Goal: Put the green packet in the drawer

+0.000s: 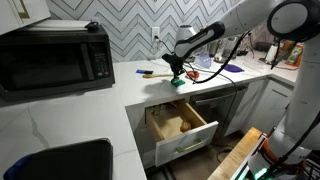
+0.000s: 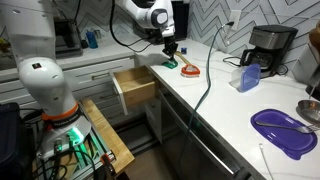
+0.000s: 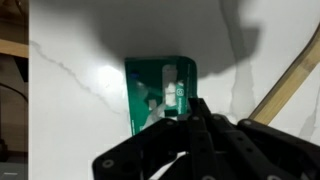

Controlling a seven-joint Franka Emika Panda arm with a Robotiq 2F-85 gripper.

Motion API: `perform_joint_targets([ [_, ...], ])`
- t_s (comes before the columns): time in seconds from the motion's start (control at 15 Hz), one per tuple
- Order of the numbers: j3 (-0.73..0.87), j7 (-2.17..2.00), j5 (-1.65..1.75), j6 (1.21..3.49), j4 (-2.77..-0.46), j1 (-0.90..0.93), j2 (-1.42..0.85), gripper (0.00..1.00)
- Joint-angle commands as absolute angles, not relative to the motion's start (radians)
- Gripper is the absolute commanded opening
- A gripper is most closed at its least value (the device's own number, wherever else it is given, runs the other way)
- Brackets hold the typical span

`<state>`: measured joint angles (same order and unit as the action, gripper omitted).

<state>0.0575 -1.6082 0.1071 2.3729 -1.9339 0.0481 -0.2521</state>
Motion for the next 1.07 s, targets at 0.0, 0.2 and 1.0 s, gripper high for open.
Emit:
perform_joint_targets([
  [0.0, 0.055, -1.617, 0.078, 2.285, -1.944, 0.060, -0.195, 0.00],
  [0.2, 0.041, -1.616, 0.070, 2.187, -1.963, 0.065, -0.118, 0.00],
  [1.0, -0.100, -1.810, 0.049, 1.866, -2.048, 0.092, 0.159, 0.00],
])
